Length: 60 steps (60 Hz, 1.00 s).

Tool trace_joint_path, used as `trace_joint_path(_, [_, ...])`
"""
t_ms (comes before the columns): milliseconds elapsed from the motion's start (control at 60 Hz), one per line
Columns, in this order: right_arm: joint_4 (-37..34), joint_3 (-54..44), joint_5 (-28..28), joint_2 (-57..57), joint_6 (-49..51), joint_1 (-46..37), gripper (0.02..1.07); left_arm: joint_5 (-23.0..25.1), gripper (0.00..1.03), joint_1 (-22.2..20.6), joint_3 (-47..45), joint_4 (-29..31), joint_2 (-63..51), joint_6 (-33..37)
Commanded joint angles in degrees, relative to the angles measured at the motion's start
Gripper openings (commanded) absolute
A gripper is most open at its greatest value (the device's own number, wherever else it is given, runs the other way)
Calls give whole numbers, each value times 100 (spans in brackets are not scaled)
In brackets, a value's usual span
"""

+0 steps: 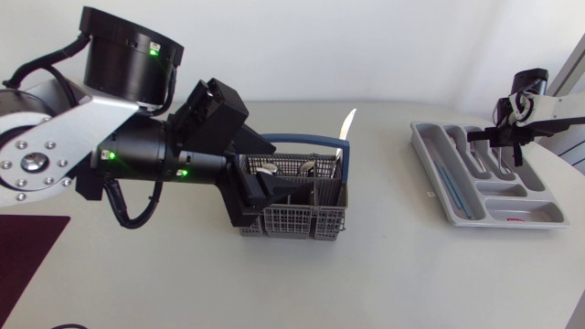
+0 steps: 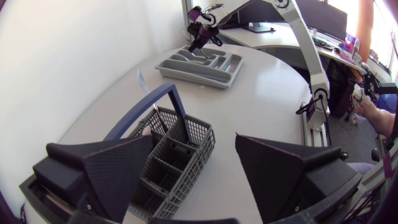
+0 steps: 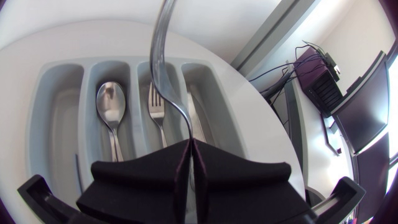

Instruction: Sort the cutlery from the basket into the organizer compartments.

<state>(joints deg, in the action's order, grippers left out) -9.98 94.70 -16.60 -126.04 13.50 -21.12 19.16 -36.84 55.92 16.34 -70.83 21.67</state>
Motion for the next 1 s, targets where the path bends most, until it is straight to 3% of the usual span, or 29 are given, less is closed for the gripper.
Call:
trace_joint_path(0, [-171, 365, -89, -360, -93, -23, 8, -35, 92, -43, 174, 62, -10, 57])
trace_joint_path(367, [-786, 1244, -98, -1107, -233, 12, 8, -35, 92, -51, 121, 203, 183, 57])
trace_joint_path(483, [-909, 1376, -107, -1221, -251, 29, 20, -35, 92, -34, 68, 238, 271, 57])
trace_joint_path(583, [-918, 1429, -107, -1274, -251, 56, 20, -35, 92, -7, 24, 256, 350, 74])
trace_joint_path(700, [-980, 1359, -107, -1177, -242, 82, 35, -44, 92, 72, -11, 282, 473, 83])
trace_joint_path(983, [-391, -48, -19, 282, -137, 179, 51, -52, 92, 309, -336, 326, 737, 162])
